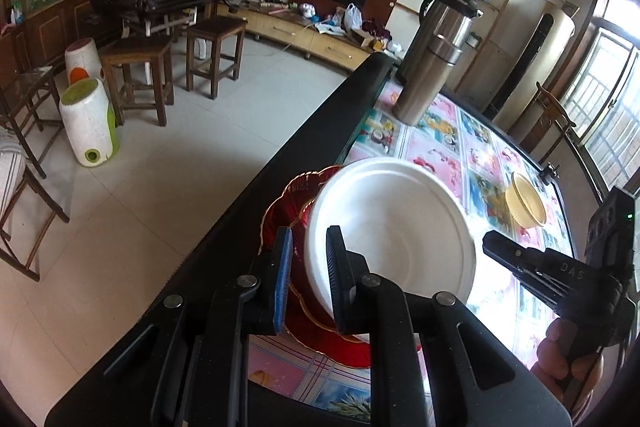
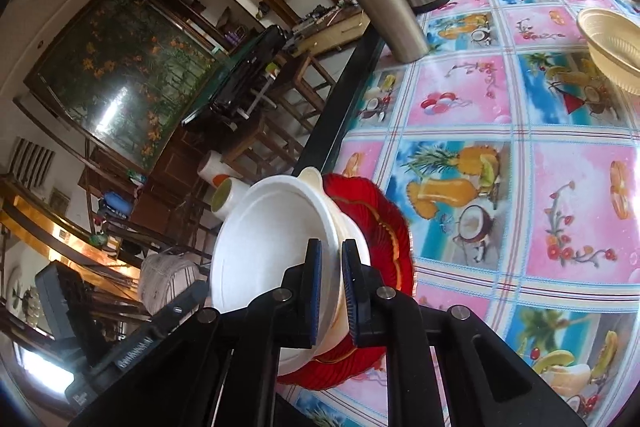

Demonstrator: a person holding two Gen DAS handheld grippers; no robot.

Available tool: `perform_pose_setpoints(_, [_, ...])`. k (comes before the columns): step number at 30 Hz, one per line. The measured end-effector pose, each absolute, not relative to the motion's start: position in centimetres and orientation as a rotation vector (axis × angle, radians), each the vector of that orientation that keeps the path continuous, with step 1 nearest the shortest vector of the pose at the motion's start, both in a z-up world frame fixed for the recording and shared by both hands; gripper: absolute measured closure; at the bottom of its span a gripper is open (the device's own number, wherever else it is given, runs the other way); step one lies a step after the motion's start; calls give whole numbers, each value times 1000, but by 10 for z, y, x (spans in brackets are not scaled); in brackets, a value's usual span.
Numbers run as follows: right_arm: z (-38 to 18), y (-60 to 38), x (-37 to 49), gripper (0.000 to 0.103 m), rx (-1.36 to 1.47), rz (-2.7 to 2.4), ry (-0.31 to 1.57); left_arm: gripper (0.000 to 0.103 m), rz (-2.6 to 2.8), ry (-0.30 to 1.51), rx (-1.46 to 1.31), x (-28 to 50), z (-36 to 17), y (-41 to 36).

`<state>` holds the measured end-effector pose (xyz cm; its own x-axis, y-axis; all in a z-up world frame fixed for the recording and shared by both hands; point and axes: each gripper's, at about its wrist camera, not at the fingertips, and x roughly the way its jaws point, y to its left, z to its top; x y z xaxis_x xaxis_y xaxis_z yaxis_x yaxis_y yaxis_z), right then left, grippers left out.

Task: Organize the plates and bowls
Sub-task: 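Lower the white bowl onto the beige bowl and open the left gripper, then move the left gripper to the remaining beige bowl on the table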

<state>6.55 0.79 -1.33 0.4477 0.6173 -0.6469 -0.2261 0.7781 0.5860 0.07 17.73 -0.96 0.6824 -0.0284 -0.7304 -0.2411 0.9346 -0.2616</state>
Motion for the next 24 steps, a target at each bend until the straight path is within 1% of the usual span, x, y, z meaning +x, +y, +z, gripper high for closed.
perform_pose_setpoints(6, [-20, -28, 68, 89, 518, 507, 967, 88, 41, 829, -280, 2, -7, 138])
perform_pose_setpoints(10, [-26, -65, 69, 89, 561, 455, 956, 88, -49, 862, -192, 6, -11, 88])
perform_pose_setpoints(15, [-40, -122, 66, 89, 621, 365, 944, 88, -180, 943, -74, 18, -33, 9])
perform_pose_setpoints(21, [-60, -195, 51, 88, 696, 255, 933, 88, -327, 1093, 53, 39, -74, -88])
perform_pose_setpoints(24, [-68, -229, 43, 88, 727, 203, 927, 88, -375, 1144, 68, 52, -85, -122])
